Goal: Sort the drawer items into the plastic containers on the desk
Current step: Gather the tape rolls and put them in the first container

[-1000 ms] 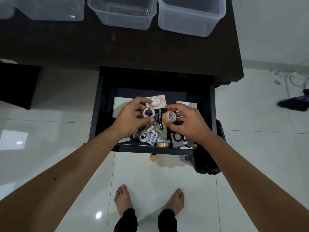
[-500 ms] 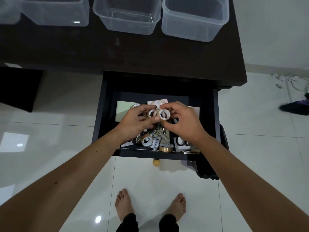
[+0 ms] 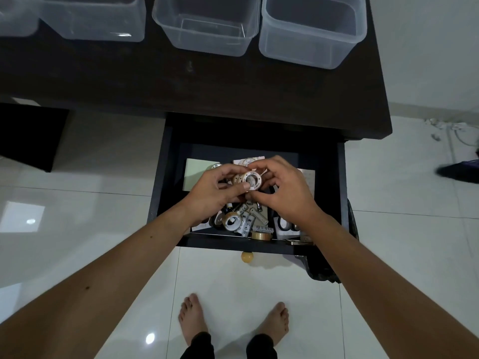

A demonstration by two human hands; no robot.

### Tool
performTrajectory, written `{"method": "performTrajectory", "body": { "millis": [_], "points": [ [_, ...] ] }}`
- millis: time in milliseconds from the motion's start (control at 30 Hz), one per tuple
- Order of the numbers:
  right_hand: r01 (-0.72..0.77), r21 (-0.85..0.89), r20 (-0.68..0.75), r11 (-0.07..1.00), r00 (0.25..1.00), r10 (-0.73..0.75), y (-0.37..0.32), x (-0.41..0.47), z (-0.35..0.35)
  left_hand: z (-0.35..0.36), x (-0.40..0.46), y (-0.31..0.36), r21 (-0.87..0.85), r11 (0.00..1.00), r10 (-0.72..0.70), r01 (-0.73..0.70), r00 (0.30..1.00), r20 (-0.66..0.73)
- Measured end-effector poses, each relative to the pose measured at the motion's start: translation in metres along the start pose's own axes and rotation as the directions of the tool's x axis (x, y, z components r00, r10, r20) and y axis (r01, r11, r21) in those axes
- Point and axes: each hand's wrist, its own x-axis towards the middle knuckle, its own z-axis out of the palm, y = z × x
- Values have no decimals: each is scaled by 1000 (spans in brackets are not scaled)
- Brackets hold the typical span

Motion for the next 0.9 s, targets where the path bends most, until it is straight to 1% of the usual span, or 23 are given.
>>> {"method": "performTrajectory", "body": {
  "millis": [100, 267, 467, 633, 800, 900],
  "points": [
    [-13, 11, 5, 1000, 1000, 13, 1, 0, -2, -2, -1, 3, -41, 999, 0, 0, 1000, 4],
    [-64, 36, -9, 997, 998, 64, 7, 3, -10, -10, -2, 4, -52, 999, 5, -6, 1000, -19],
    [-23, -146, -24, 989, 1000, 19, 28, 26, -7, -26, -5, 3, 20, 1000, 0, 1, 998, -58],
    [0, -232, 17, 973, 1000, 4, 37, 40, 6, -33, -7, 2, 16, 1000, 18, -17, 999, -45],
    [-10, -226, -24, 974, 1000, 5, 31, 36, 4, -32, -9, 4, -24, 1000, 18, -20, 999, -47],
    [5, -149, -43, 989, 999, -11, 16, 25, -5, -32, -9, 6, -43, 999, 4, -6, 999, -49]
  ]
}}
